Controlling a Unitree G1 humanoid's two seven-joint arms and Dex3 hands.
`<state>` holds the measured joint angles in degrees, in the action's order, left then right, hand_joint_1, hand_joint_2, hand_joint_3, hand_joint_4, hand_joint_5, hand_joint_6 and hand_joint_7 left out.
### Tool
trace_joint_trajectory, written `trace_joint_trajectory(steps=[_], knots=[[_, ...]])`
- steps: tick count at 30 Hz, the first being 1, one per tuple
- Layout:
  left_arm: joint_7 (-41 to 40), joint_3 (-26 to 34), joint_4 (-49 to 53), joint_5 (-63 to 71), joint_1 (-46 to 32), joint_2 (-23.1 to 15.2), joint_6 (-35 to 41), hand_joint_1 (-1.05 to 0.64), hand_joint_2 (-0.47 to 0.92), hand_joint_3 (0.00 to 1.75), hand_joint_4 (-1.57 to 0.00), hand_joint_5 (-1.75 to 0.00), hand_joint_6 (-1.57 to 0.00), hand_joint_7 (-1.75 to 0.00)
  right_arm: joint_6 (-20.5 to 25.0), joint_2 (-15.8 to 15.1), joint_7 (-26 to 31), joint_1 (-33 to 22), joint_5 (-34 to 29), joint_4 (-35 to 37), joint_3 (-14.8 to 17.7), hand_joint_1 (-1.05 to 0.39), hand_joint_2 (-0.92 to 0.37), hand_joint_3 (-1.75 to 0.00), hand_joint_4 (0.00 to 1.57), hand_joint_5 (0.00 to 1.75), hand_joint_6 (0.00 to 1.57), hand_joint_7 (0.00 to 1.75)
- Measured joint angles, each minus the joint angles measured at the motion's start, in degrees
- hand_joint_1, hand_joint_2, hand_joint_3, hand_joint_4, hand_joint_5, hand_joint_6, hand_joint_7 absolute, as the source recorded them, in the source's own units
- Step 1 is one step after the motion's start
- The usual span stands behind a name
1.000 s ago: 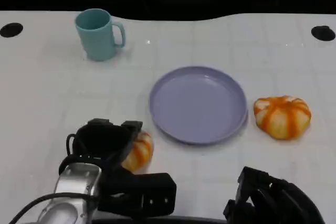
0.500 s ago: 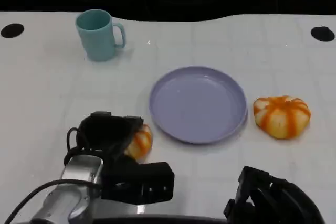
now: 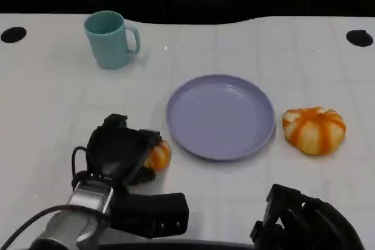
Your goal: Grasp the bread from the table and place it into the plate.
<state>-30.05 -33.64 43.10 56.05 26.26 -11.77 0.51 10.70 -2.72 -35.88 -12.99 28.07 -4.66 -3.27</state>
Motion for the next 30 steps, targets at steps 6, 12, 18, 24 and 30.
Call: trace_joint_trajectory(steps=[6,12,18,24,30], knots=[[-13.3,-1.0,8.2,-0.2,1.5,0.2,-5.1,-0.23,0.91,0.18,-0.80,-1.75,-0.67,-1.51,0.4,0.0,0.0,0.3,0.1,0.1,0.7,-0.70,-0.92,-0.24,0.85,1.60,0.76,1.34],[-16.2,-0.3,8.3,-2.2,1.7,-0.4,-7.8,-0.22,0.73,0.49,-0.85,-1.75,-0.62,-1.71,0.3,0.0,0.0,1.0,-0.1,1.0,0.9,-0.71,-0.92,-0.23,0.84,1.61,0.75,1.34],[-15.0,2.1,0.4,-4.7,0.2,-2.5,-8.2,-0.23,0.45,1.07,-0.89,-1.75,-0.67,-1.75,0.2,0.1,0.0,1.0,-0.2,1.1,0.9,-0.72,-0.92,-0.23,0.85,1.62,0.76,1.36],[-11.9,4.2,-8.9,-5.6,-3.0,-5.1,-8.0,-0.21,0.35,1.14,-0.89,-1.75,-0.67,-1.75,0.3,0.1,0.6,1.0,-0.2,1.1,0.9,-0.71,-0.92,-0.23,0.85,1.62,0.75,1.37],[-9.0,6.9,-15.6,-7.1,-4.4,-5.7,-8.2,-0.17,0.36,1.12,-0.92,-1.75,-0.69,-1.75,0.4,0.2,0.6,1.1,-0.3,1.1,0.7,-0.72,-0.92,-0.23,0.85,1.62,0.76,1.37]])
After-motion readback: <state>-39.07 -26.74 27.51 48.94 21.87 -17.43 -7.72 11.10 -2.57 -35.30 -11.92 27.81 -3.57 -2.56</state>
